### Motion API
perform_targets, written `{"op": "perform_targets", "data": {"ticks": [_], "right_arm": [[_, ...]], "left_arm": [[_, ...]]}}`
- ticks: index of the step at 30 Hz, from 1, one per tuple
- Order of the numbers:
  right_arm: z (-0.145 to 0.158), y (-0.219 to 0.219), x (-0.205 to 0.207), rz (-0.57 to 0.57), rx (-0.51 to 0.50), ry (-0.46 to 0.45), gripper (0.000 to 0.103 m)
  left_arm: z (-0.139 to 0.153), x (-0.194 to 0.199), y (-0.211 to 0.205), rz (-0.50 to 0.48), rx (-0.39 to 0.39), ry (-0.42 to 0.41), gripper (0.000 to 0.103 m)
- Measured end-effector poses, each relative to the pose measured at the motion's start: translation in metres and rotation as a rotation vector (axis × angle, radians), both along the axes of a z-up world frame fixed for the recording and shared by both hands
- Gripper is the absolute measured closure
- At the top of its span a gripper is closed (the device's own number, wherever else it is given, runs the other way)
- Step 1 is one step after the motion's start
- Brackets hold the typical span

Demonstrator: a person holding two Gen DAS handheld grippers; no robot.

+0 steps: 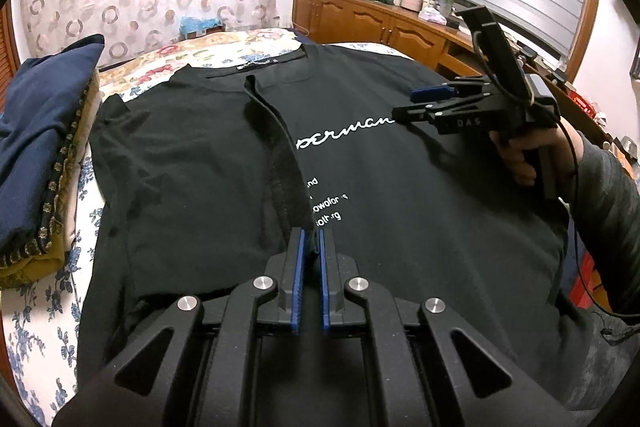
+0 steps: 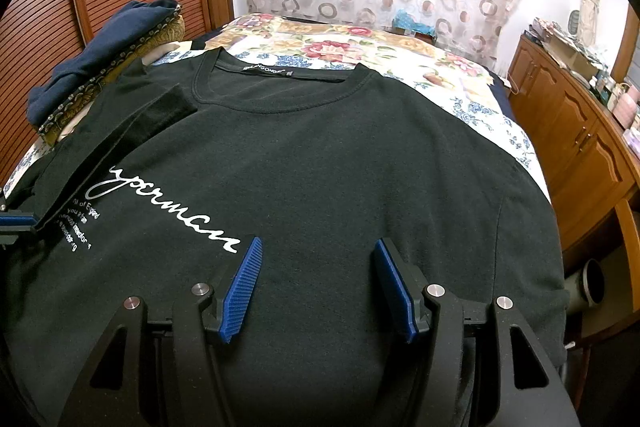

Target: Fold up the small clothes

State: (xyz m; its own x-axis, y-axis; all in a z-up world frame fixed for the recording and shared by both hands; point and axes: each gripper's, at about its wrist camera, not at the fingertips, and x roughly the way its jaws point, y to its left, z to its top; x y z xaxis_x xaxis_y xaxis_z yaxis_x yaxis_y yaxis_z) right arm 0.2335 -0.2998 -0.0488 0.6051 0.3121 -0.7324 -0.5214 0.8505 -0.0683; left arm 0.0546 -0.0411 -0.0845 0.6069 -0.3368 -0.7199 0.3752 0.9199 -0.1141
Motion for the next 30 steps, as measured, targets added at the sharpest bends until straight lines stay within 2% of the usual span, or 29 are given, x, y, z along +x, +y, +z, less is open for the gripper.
{"op": "perform_targets", "data": {"ticks": [9,10,11,14,17,25,30], "right_arm": [[0.0,-0.001,0.0,0.001,0.0,0.0,0.042],[0.0,-0.001,0.0,0.001,0.0,0.0,0.042],[0.0,-0.001,0.0,0.001,0.0,0.0,0.042],[0.0,-0.001,0.0,0.001,0.0,-0.001,0.042],[0.0,-0.001,0.0,0.001,0.0,-0.001,0.042],[0.0,-0.002,0.0,0.002,0.0,-0.001,0.042],[0.0,-0.002,0.0,0.002,0.001,-0.001,0.042]], "left_arm": [[0.026,-0.006,0.006,0.009,-0.037,-0.081,0.096],[0.03,-0.005,0.007,0.01,-0.037,-0.094,0.094],[0.033,-0.004,0.009,0.017,-0.036,-0.107,0.085],[0.041,0.006,0.016,0.034,-0.047,-0.121,0.07],[0.042,0.024,0.021,0.053,-0.036,-0.116,0.064],[0.018,0.086,0.026,0.122,0.068,-0.042,0.064],[-0.006,0.111,0.016,0.088,0.121,0.052,0.064]]}}
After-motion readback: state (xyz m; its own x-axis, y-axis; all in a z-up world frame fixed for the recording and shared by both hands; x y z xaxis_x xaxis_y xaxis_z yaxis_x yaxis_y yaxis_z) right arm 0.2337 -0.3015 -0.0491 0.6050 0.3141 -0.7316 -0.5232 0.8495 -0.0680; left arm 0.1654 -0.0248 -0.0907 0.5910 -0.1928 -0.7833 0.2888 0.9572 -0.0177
